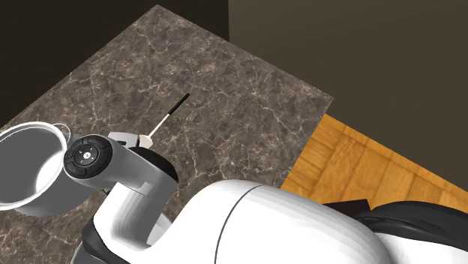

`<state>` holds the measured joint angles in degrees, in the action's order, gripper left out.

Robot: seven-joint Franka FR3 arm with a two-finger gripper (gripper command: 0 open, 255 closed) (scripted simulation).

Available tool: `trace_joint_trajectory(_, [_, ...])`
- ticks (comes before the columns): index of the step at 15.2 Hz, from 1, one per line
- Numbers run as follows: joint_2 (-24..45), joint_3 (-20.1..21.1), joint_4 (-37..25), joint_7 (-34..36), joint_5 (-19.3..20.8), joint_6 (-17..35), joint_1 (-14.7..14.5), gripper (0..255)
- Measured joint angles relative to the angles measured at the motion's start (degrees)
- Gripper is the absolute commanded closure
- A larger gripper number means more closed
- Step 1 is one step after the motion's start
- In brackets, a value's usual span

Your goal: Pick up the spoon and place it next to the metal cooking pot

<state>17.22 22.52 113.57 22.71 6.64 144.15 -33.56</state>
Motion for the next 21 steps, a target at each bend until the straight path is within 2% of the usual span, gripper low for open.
trace_joint_trajectory(6, [0.2,-0.01,0.55,0.03,0.05,0.43,-0.03,255])
trace_joint_trajectory(7, [0.21,-0.01,0.55,0.03,0.05,0.43,-0.03,0])
trace_joint_trajectory(13, [0.21,-0.01,0.55,0.03,0.05,0.43,-0.03,0])
trace_joint_trajectory(17, [-4.77,1.12,1.21,-2.12,-2.96,-3.5,1.48,0])
trace_joint_trajectory(21, [-5.76,1.34,0.95,-2.35,-3.53,-4.7,1.6,0])
